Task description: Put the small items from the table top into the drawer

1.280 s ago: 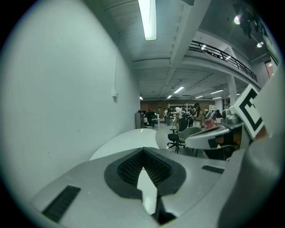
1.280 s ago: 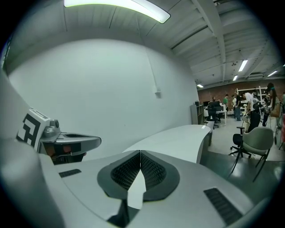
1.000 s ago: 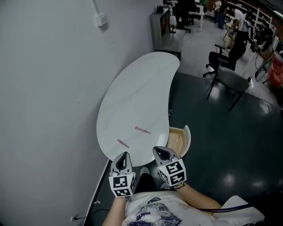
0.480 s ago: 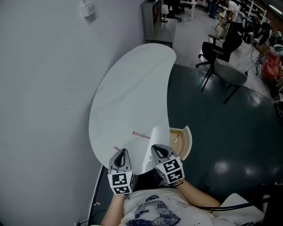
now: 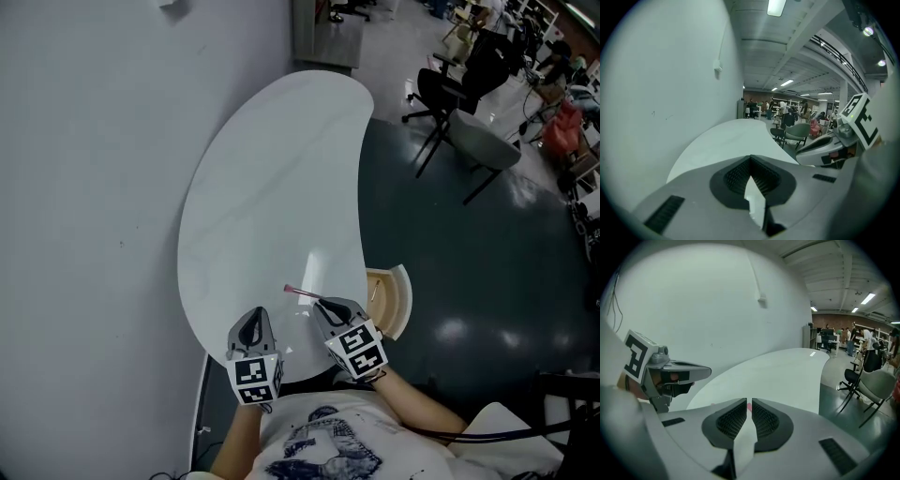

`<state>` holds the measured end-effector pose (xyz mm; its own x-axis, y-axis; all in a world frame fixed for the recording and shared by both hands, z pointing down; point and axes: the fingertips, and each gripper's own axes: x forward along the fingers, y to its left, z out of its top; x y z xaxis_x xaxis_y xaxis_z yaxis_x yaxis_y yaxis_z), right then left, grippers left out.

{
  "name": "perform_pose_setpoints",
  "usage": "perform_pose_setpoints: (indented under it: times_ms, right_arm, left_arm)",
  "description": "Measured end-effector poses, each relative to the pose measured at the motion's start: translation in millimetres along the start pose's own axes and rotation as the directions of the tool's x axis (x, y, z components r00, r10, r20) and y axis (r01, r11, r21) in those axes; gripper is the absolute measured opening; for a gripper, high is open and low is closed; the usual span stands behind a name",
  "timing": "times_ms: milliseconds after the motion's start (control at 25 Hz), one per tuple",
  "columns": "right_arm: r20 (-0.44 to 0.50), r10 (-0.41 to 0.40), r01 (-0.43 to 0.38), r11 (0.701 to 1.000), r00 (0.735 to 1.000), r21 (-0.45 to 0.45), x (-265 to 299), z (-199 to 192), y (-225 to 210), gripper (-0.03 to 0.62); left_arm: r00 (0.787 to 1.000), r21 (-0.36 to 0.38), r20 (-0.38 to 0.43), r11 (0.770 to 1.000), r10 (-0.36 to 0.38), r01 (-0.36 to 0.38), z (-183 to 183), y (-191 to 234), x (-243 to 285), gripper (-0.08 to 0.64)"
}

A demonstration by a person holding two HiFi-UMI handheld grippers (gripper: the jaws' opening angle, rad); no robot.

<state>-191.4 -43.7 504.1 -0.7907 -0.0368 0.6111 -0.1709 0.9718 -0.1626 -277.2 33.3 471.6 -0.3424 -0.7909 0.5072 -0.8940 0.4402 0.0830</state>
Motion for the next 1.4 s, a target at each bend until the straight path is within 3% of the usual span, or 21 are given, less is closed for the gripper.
perform_pose_setpoints:
  times_ms: [240, 440, 640, 1400]
  right_arm:
    - [-0.064, 0.02, -0.017, 0.999, 0.998, 0.046, 32.4, -11.1, -8.7, 0.111]
    - [-0.128, 0.052, -0.053, 0.999, 0.99, -0.01, 60.1, -24.1, -10.4, 0.186]
    - [-0.216, 0.057, -0.081, 0.991, 0.975, -0.104, 81.1, -38.8, -10.9, 0.187]
    - [-0.361, 0.058, -0.128, 0.977, 0.931, -0.172, 127.6, -72.7, -16.7, 0.141]
  left_arm:
    - [0.999, -0.016, -0.027, 0.999, -0.046, 0.045, -8.3, 14.3, 30.5, 0.023]
    - [0.997, -0.02, -0.044, 0.997, -0.071, 0.07, -15.0, 21.7, 52.4, 0.023]
    - [0.995, -0.024, -0.059, 0.996, -0.086, 0.085, -15.9, 28.1, 65.1, 0.023]
    - [0.993, -0.047, -0.091, 0.996, -0.075, 0.07, -21.9, 53.3, 83.4, 0.023]
